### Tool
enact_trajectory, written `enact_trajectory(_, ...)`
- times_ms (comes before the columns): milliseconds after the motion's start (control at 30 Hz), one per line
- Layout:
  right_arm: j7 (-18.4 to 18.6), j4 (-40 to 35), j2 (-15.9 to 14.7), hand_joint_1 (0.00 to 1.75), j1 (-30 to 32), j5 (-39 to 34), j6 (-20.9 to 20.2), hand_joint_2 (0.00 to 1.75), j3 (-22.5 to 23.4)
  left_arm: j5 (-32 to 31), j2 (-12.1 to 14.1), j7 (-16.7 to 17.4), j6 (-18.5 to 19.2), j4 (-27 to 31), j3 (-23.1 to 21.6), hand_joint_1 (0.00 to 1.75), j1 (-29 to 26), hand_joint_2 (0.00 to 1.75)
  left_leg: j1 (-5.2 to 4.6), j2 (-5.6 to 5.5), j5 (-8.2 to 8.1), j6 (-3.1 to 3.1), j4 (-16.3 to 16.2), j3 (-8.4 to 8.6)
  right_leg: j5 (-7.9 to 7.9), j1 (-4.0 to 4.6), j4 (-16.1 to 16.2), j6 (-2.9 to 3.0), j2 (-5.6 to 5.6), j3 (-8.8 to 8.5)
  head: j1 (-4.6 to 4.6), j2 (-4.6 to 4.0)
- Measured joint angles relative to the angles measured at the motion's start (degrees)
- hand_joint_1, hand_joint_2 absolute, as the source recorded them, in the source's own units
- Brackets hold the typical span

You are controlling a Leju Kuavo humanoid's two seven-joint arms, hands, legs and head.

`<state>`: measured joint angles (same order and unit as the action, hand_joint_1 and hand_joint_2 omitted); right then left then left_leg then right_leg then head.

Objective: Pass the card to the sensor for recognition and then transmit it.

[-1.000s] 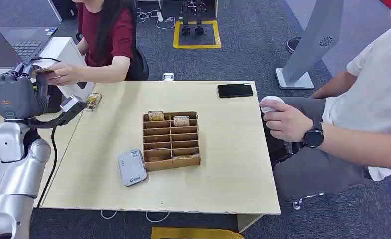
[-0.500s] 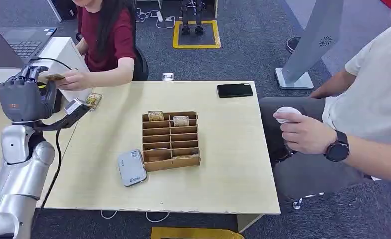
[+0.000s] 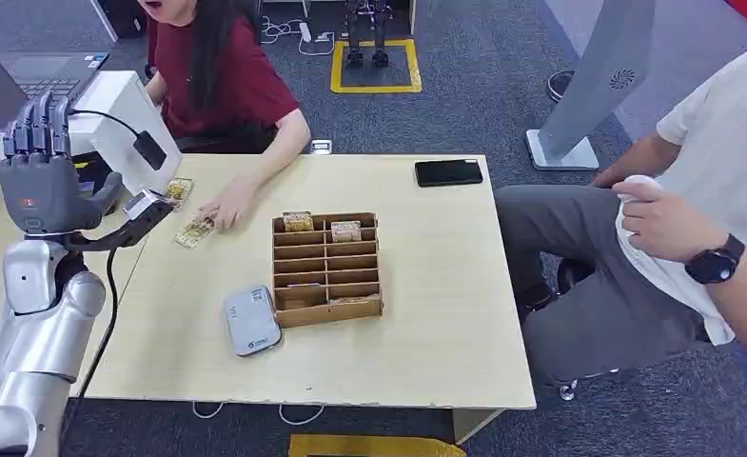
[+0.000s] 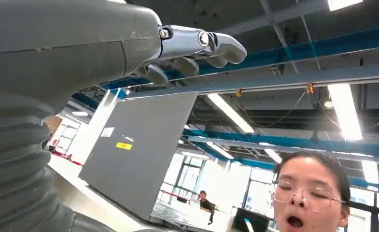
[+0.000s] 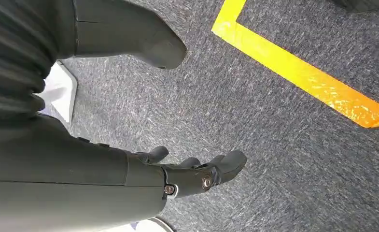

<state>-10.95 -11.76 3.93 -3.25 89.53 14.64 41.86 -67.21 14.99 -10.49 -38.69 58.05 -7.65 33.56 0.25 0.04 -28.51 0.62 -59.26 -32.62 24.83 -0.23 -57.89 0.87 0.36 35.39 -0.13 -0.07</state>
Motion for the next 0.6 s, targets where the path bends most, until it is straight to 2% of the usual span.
enact_trajectory(133,0.0,0.0,0.0,0.0,0.0,-0.13,0.0,1.75,-0.11,1.21,-0.02,-0.2,0.31,-0.02,0.0,0.0,0.0,1.75,0.0,0.0,0.0,0.0,0.0,0.0,0.0,0.0,0.0,0.0,0.0,0.0,0.02,0.0)
enact_trajectory(300,0.2,0.0,0.0,0.0,0.04,-0.96,0.22,1.75,-0.11,5.84,0.04,-1.2,7.17,0.13,-0.2,0.0,-0.22,1.75,0.01,0.0,0.0,-0.01,0.0,-0.02,-0.01,0.0,0.0,0.0,0.0,-0.01,0.0,0.0)
enact_trajectory(367,0.24,0.0,0.0,0.0,0.22,-1.07,0.52,1.75,-0.11,8.23,0.85,-1.24,9.85,1.44,-0.61,0.0,-1.17,1.75,0.01,0.04,0.01,-0.02,0.0,0.0,-0.02,-0.01,-0.02,0.02,0.04,0.0,0.0,0.0)
enact_trajectory(467,0.42,0.0,-0.04,0.0,0.67,-1.44,0.79,1.75,-0.11,9.84,2.2,-1.36,11.32,3.5,-0.79,0.0,-2.82,1.75,0.02,0.03,0.01,-0.02,0.01,-0.02,-0.01,0.0,-0.02,0.02,0.02,0.01,-0.02,0.0)
enact_trajectory(500,0.74,0.0,-0.07,0.0,0.74,-1.72,0.76,1.75,-0.09,12.36,2.53,-3.26,13.82,4.53,-0.83,0.0,-3.68,1.75,0.01,0.03,0.01,-0.02,0.01,0.0,0.0,0.0,-0.01,0.02,0.03,0.01,0.04,0.0)
enact_trajectory(533,1.35,0.0,-0.09,0.0,0.81,-2.23,0.72,1.75,0.0,16.02,2.56,-6.02,17.83,6.66,-0.98,0.0,-5.55,1.75,-0.02,0.06,-0.01,-0.02,0.02,0.03,0.0,-0.02,-0.01,0.01,0.06,0.02,-0.02,0.0)
enact_trajectory(567,1.88,-0.02,-0.09,0.0,1.02,-2.54,0.7,1.75,0.19,19.34,2.47,-8.13,24.32,11.19,-1.5,0.0,-8.23,1.75,-0.06,0.06,-0.07,-0.02,0.02,0.07,0.04,-0.04,0.01,-0.02,0.1,0.02,-0.2,0.0)
enact_trajectory(600,2.23,-0.02,-0.09,0.0,1.41,-2.78,0.7,1.75,0.42,18.11,1.95,-7.71,27.7,15.12,-2.81,0.0,-10.78,1.75,-0.07,0.0,-0.07,-0.01,0.01,0.35,0.08,-0.06,0.02,-0.05,0.06,0.02,-0.28,0.0)
